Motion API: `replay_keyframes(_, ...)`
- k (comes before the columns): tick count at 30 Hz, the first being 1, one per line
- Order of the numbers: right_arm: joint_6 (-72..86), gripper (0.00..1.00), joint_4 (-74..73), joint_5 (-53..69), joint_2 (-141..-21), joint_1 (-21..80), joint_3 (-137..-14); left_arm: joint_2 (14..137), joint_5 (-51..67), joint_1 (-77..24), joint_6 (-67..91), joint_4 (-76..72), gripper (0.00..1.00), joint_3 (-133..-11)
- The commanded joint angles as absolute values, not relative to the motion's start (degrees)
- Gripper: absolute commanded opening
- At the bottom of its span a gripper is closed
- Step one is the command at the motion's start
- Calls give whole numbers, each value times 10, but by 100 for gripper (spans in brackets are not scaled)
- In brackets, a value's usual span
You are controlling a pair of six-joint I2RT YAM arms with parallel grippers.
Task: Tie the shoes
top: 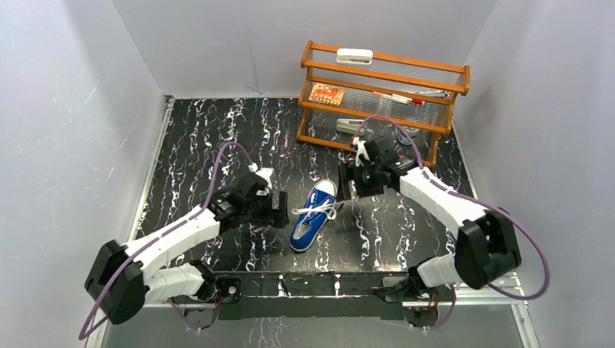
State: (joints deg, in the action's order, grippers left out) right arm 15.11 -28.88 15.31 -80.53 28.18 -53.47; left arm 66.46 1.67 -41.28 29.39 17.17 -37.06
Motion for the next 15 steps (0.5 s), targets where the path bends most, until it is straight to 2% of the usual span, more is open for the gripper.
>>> replay_keyframes(1,153,98,-395,83,-722,273,-646,572,-67,-406,302,296,98,-476)
replay_keyframes(4,144,99,-475,31,-698,272,-740,542,-131,-403,306,363,98,-584)
replay_keyframes(7,126,99,-528,-18,-672,272,-840,542,-181,-401,290,388,98,-741)
replay_keyframes(11,108,99,-538,-61,-628,272,-947,570,-225,-402,240,369,98,-908)
replay_keyframes(15,101,99,-555,-82,-622,272,-1056,585,-238,-402,187,331,98,-996)
